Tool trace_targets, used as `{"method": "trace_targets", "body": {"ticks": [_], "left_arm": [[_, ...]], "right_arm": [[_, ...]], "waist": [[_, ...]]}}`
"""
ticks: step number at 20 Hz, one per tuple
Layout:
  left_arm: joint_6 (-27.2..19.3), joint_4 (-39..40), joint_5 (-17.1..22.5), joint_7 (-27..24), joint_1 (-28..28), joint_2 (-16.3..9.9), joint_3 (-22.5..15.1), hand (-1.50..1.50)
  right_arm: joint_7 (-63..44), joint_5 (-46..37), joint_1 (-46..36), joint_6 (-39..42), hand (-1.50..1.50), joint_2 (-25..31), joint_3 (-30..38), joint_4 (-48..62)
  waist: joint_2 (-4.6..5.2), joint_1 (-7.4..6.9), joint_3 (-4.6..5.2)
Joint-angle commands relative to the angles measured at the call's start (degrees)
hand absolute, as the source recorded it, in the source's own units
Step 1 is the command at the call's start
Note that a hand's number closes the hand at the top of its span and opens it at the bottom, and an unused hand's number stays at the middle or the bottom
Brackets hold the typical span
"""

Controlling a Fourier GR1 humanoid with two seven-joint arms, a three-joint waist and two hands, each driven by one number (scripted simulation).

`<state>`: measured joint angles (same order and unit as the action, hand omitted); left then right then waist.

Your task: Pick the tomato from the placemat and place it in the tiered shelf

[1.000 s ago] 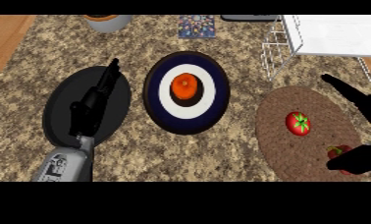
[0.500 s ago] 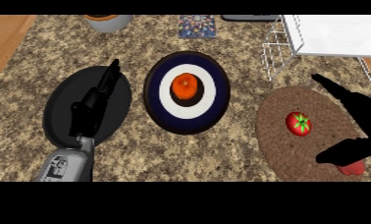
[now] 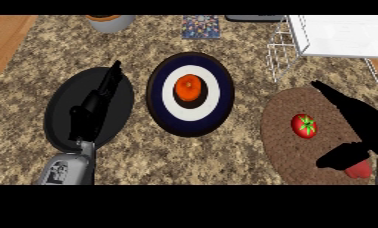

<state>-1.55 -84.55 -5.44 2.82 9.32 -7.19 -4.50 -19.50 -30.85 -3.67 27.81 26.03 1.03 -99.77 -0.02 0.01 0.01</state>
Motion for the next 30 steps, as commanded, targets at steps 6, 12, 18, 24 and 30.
{"method": "trace_targets", "body": {"ticks": [6,12,18,24,30], "left_arm": [[2.63,4.57,0.07,-3.39,2.07,-0.08,3.37,0.0],[3.13,-2.65,-0.17,2.86,1.1,0.33,3.09,0.0],[1.87,-2.26,-3.3,2.8,-0.29,2.47,1.08,0.0],[3.04,4.28,-2.81,-3.16,0.83,1.38,4.39,0.0],[3.52,2.97,-2.84,-3.48,-0.54,2.49,3.46,0.0]], "right_arm": [[6.33,-5.9,3.29,-1.21,-1.5,-1.54,1.83,2.79],[5.14,-10.31,-3.77,-2.81,-1.5,-5.44,0.34,10.12],[7.46,-12.49,-3.36,-3.04,-1.5,-6.69,0.63,12.37],[10.98,-14.44,1.1,-4.92,-1.5,-7.8,-0.27,11.97],[14.05,-15.15,-5.56,-3.27,1.5,-5.51,2.06,20.98]], "waist": [[0.03,0.17,-0.01],[0.01,-0.11,-0.02],[0.0,-0.09,-0.02],[0.02,0.16,-0.01],[0.07,-0.13,-0.02]]}}
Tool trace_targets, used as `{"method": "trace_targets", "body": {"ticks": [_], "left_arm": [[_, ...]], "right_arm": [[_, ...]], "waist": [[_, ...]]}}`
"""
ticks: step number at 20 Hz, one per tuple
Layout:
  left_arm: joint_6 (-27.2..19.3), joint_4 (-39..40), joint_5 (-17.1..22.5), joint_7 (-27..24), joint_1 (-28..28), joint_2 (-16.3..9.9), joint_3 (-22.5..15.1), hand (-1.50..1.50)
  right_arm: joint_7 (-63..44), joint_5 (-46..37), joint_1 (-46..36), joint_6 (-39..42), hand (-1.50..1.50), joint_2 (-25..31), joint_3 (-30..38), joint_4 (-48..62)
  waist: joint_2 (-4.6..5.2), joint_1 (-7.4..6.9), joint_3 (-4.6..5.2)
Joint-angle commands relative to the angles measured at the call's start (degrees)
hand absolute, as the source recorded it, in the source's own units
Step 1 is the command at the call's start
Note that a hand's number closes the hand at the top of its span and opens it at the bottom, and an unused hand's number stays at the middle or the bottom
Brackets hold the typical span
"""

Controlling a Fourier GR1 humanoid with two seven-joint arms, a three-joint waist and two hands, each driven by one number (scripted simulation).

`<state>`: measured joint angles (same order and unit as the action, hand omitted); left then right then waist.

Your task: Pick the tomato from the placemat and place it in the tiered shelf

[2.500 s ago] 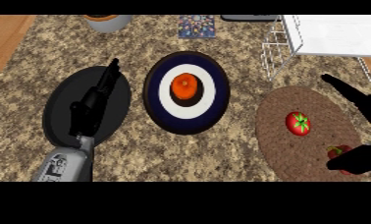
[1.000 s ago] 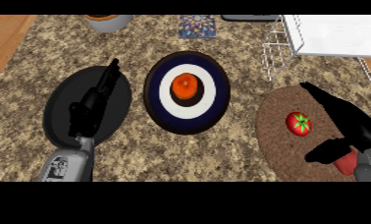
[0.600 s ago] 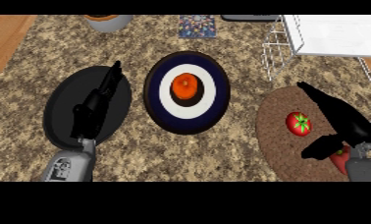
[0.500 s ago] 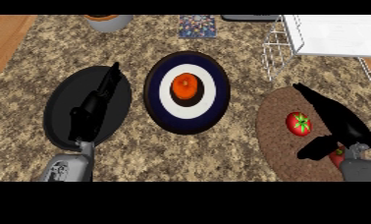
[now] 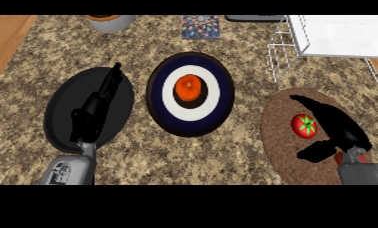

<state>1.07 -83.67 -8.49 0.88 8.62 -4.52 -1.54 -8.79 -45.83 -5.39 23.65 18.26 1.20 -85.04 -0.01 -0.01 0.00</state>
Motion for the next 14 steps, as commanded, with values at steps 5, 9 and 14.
{"method": "trace_targets", "body": {"ticks": [5,9,14], "left_arm": [[-0.44,2.76,-0.38,-0.06,3.85,0.18,1.48,0.0],[3.38,-5.38,1.96,3.73,-1.93,-2.21,1.54,0.0],[1.43,1.33,0.79,0.56,0.84,-0.67,2.28,0.0]], "right_arm": [[9.6,-5.44,0.05,-3.6,1.5,4.47,-1.36,5.54],[9.79,-5.06,5.89,-5.47,1.5,2.59,-1.16,-1.33],[-2.19,-8.43,4.42,-4.45,1.5,-6.18,-5.67,-7.43]], "waist": [[0.05,0.08,-0.01],[-0.1,0.06,0.0],[-0.08,0.23,0.03]]}}
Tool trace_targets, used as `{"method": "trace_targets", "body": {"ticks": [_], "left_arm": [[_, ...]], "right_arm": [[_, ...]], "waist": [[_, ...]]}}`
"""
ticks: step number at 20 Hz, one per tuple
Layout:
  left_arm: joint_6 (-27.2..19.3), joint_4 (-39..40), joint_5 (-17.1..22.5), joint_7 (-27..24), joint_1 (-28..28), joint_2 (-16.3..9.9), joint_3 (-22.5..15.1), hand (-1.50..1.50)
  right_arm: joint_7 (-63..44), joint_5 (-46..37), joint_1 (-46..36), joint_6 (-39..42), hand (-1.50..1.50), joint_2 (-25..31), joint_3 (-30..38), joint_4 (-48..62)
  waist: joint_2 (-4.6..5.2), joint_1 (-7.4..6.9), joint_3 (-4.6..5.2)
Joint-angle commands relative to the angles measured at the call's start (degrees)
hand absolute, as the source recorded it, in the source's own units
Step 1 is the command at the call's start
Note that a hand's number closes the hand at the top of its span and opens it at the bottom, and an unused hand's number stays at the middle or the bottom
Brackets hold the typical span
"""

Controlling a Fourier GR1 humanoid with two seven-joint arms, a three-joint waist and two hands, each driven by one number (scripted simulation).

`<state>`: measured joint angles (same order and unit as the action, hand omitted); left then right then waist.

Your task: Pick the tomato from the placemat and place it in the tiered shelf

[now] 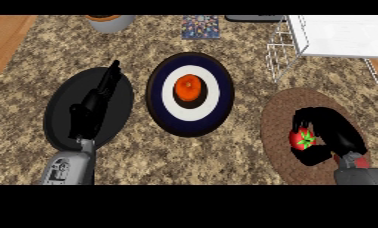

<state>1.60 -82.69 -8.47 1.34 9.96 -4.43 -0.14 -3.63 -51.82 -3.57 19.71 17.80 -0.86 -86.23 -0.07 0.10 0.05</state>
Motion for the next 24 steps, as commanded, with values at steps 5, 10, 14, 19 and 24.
{"method": "trace_targets", "body": {"ticks": [5,10,14,19,24], "left_arm": [[0.41,2.32,-0.15,-2.3,0.18,-0.47,0.53,0.0],[0.24,0.74,-0.28,-0.97,0.22,0.1,-0.07,0.0],[0.55,-2.78,-0.27,0.7,-1.89,0.1,-0.94,0.0],[-1.07,-2.81,-1.15,1.66,-1.41,1.67,-1.63,0.0],[0.56,0.26,0.26,-0.12,-0.07,-0.54,1.05,0.0]], "right_arm": [[-26.3,-6.04,-2.93,-4.36,1.5,-17.35,-12.86,-7.46],[-28.41,0.83,-3.81,-10.32,1.5,-17.66,-13.74,-13.81],[-29.3,6.17,-3.23,-18.39,1.5,-17.75,-13.46,-21.01],[-36.72,2.86,-4.34,-15.4,1.5,-17.78,-15.12,-34.89],[-44.39,-3.47,-8.26,-10.81,1.5,-15.91,-11.99,-41.95]], "waist": [[0.02,-0.16,-0.01],[0.0,-0.13,-0.05],[-0.14,-0.34,-0.08],[-0.13,0.04,-0.03],[-0.03,0.26,-0.01]]}}
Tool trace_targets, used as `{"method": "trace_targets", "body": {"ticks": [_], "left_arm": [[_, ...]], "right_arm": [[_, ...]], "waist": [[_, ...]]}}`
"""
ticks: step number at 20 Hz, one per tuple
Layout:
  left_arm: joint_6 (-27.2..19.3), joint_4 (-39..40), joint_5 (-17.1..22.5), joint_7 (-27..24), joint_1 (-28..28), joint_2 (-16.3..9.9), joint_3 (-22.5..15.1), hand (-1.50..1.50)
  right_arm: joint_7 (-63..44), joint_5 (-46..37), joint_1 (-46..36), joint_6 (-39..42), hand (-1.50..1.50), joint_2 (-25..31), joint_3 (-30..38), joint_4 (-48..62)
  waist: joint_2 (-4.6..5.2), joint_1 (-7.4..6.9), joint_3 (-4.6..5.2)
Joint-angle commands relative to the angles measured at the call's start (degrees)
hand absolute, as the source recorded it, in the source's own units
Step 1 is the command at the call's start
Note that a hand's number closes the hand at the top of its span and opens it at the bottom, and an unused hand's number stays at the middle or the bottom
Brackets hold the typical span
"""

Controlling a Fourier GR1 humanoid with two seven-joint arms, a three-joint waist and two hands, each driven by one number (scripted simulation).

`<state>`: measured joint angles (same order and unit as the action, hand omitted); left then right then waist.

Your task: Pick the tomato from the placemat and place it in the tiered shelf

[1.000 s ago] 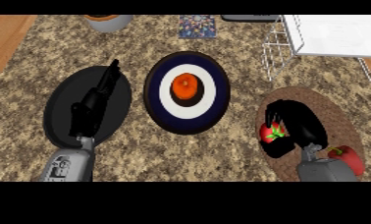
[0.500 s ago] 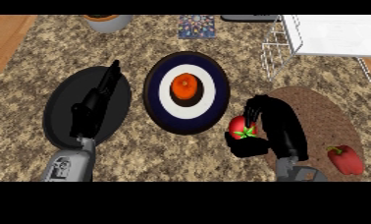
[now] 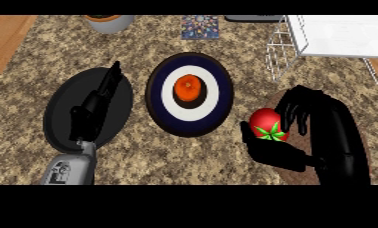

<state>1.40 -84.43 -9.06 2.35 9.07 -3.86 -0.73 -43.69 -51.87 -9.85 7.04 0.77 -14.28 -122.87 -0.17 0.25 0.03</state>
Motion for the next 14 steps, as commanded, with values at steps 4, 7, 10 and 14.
{"method": "trace_targets", "body": {"ticks": [4,7,10,14], "left_arm": [[0.74,-0.3,0.13,-1.2,-1.4,-0.65,0.17,0.0],[0.07,0.17,-0.94,-0.35,0.61,-0.27,-0.31,0.0],[0.51,1.22,0.08,1.54,2.31,-0.03,0.34,0.0],[-1.26,4.18,-1.37,-2.72,1.25,1.54,-0.37,0.0]], "right_arm": [[-10.86,-4.17,-15.75,7.91,1.5,2.96,8.27,-5.39],[-9.47,-3.37,-17.31,8.34,1.5,5.88,12.3,-4.61],[-11.88,-2.98,-23.89,10.04,1.5,8.39,17.09,-3.52],[-10.97,0.01,-30.54,13.73,1.5,13.53,22.61,1.03]], "waist": [[0.06,-0.4,0.02],[0.12,-0.19,-0.01],[0.1,-0.14,0.0],[0.17,-0.18,0.01]]}}
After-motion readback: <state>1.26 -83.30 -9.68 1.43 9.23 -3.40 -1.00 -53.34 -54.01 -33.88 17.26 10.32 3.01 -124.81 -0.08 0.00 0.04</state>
